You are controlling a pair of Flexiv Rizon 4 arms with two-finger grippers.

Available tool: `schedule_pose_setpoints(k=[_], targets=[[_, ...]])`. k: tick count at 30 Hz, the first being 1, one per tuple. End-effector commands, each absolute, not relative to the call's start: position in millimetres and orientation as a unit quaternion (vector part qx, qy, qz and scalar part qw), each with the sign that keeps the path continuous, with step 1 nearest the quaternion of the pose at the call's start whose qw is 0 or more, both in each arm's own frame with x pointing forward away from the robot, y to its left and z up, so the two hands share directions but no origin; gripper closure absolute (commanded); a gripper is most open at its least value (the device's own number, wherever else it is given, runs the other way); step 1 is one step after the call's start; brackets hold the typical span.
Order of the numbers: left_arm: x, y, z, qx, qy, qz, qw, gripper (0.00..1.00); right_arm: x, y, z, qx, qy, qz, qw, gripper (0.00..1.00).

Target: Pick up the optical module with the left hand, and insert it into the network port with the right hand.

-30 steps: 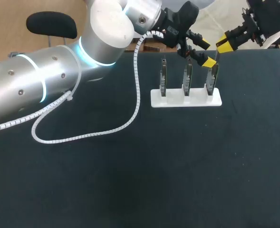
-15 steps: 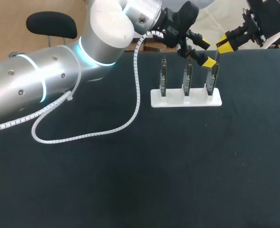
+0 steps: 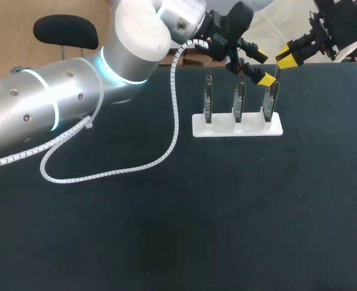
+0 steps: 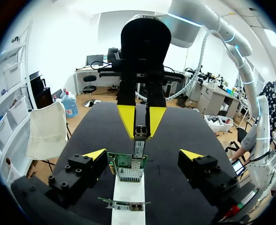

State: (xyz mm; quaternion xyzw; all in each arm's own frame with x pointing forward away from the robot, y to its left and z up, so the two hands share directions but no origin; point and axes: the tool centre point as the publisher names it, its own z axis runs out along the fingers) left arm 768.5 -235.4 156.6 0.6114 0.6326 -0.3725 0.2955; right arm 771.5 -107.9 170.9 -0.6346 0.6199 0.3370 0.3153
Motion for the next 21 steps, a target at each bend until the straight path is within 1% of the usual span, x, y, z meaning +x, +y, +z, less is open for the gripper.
schedule_pose_setpoints(k=[1,21], targets=[[770.1,-236.3,157.0,0.612,0.633,-0.372,0.293,0.00,769.4,-105.3,170.3,-0.635,0.619,0.335,0.318,1.00],[770.1,-236.3,157.0,0.612,0.633,-0.372,0.293,0.00,769.9,-106.3,174.8,-0.636,0.616,0.326,0.332,1.00]])
